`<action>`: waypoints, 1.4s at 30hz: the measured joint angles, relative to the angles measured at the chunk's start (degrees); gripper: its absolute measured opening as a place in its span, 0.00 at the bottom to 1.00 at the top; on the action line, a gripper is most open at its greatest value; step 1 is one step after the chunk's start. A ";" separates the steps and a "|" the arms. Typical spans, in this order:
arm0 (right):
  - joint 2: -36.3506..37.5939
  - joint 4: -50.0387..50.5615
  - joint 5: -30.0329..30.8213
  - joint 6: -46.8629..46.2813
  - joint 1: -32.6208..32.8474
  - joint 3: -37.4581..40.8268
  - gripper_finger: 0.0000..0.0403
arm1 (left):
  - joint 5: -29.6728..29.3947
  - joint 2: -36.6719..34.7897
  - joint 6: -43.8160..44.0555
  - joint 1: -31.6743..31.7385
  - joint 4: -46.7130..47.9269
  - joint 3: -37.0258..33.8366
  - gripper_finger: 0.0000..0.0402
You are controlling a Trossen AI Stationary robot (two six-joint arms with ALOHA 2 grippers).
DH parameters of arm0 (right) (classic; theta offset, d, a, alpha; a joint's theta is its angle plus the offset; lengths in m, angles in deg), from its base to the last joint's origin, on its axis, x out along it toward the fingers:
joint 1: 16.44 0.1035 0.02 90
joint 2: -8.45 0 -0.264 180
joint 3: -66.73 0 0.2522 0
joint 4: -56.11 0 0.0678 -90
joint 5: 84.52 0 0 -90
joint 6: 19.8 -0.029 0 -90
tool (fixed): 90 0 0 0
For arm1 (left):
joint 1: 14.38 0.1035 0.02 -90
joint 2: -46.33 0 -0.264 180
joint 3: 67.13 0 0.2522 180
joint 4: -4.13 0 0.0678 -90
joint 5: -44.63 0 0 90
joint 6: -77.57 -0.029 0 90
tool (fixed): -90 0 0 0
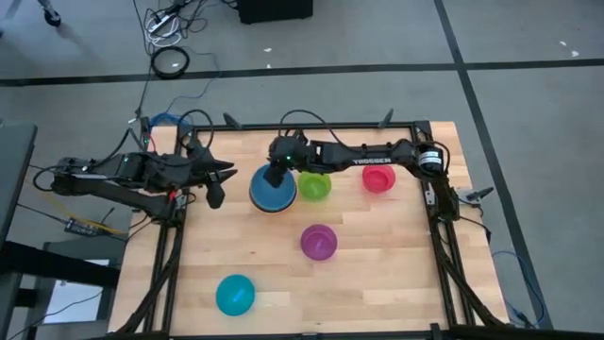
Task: Nest bowls inside each other
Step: Stack the light green bowl on top of the blue bowl
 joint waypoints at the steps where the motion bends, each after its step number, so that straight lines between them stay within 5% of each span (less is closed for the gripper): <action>1: -0.36 1.78 -0.10 -0.40 -0.02 0.22 0.33 | 0.00 0.00 0.00 0.00 0.05 0.00 0.26; 10: -3.63 3.31 -0.42 -2.07 1.81 0.29 0.32 | 0.00 0.02 0.02 0.00 0.07 0.00 0.26; 15: 0.87 2.70 2.45 1.30 2.41 0.23 0.32 | 0.00 0.06 0.07 0.00 0.36 0.00 0.26; 20: 6.39 13.41 3.40 5.41 2.98 0.14 0.32 | 0.02 0.07 0.11 -0.02 2.75 0.02 0.26; 29: 8.85 42.49 -13.81 -5.52 2.64 0.46 0.36 | 0.02 0.07 1.62 -0.02 4.87 0.02 0.26; 42: 6.36 29.81 -14.50 -5.71 5.54 10.34 0.40 | 0.02 0.71 1.64 -0.02 5.01 0.04 0.26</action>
